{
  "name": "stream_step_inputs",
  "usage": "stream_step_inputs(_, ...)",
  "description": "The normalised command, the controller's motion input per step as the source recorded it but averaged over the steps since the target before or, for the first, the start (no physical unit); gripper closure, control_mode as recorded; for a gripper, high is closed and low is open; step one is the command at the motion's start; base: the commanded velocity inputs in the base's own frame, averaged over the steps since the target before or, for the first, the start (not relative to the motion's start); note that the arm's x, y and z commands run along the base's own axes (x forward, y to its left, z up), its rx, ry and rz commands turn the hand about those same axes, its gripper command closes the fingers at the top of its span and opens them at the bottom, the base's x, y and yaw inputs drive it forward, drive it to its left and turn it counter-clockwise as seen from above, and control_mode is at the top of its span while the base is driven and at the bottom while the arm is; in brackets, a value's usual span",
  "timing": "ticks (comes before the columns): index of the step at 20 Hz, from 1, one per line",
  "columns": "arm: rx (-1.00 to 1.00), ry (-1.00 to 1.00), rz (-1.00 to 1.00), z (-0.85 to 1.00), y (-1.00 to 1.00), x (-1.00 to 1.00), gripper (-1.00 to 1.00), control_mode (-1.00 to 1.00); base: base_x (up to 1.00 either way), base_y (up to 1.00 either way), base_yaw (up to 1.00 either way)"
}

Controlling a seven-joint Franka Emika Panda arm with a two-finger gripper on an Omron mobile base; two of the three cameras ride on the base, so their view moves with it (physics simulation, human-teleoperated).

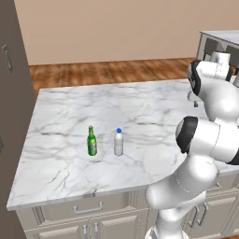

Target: Place the drinks on the dining counter in a tight cluster.

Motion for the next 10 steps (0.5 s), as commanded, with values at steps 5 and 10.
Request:
stream_step_inputs(5, 0.00, -0.02, 0.01, -0.05, 0.00, -0.10, -1.00, -1.00, 0.00, 0.00, 0.00)
stream_step_inputs(10, 0.00, 0.00, 0.00, 0.00, 0.00, -0.20, -1.00, -1.00, 0.00, 0.00, 0.00)
